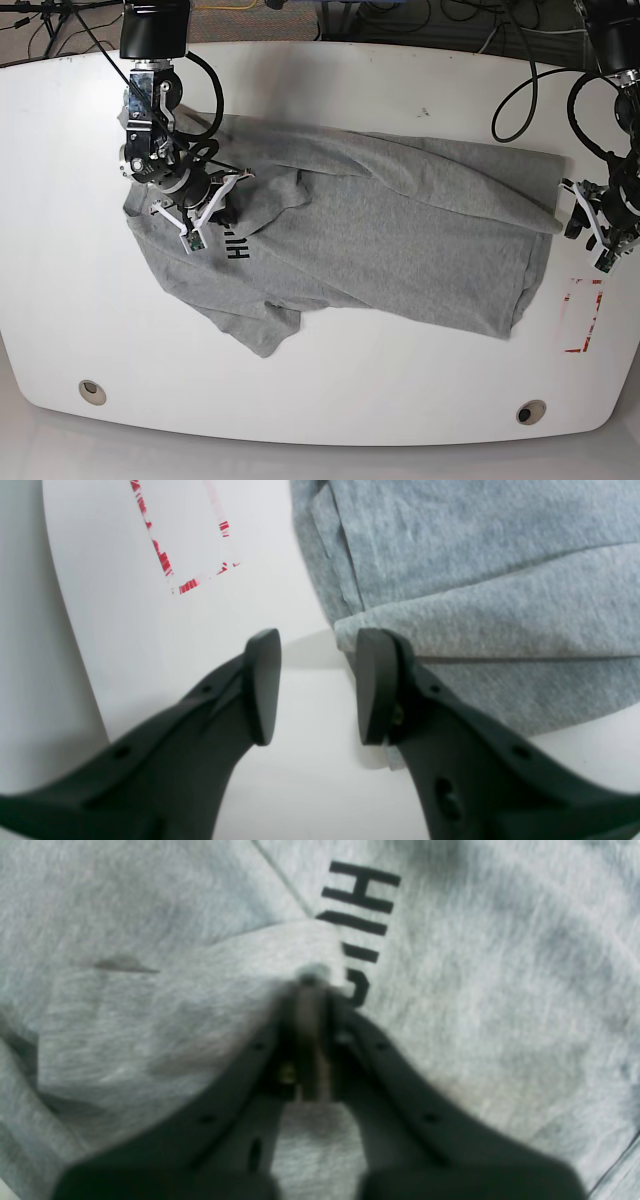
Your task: Fold the T-shirt properly
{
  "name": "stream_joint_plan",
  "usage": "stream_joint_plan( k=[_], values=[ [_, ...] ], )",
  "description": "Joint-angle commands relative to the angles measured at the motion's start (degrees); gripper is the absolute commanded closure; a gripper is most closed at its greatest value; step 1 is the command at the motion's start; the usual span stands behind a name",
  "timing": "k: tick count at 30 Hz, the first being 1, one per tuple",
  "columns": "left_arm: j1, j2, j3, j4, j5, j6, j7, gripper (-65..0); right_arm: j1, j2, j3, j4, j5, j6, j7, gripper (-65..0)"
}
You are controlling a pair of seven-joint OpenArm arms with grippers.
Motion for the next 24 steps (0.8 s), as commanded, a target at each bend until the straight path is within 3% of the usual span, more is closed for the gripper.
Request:
stream_joint_plan(
  k=[1,12,24],
  values=[
    [-0.91,-1.26,-0.5,0.8,-0.29,0.12,-1.02,-21.8,0.93,0.4,0.2,1.37,0.46,0.2,1.04,0.0],
    [-0.91,-1.26,-0.41,0.71,-0.29,0.12,-1.02,-21.8,0.05,0.66,0.29,7.61,0.37,0.2,0.86,0.0],
    [0.32,-1.26,-0.32,0.71,-0.37,0.12,-1.02,-21.8,2.34,3.39,0.64,7.88,0.37,0.03,0.68,0.0]
  ],
)
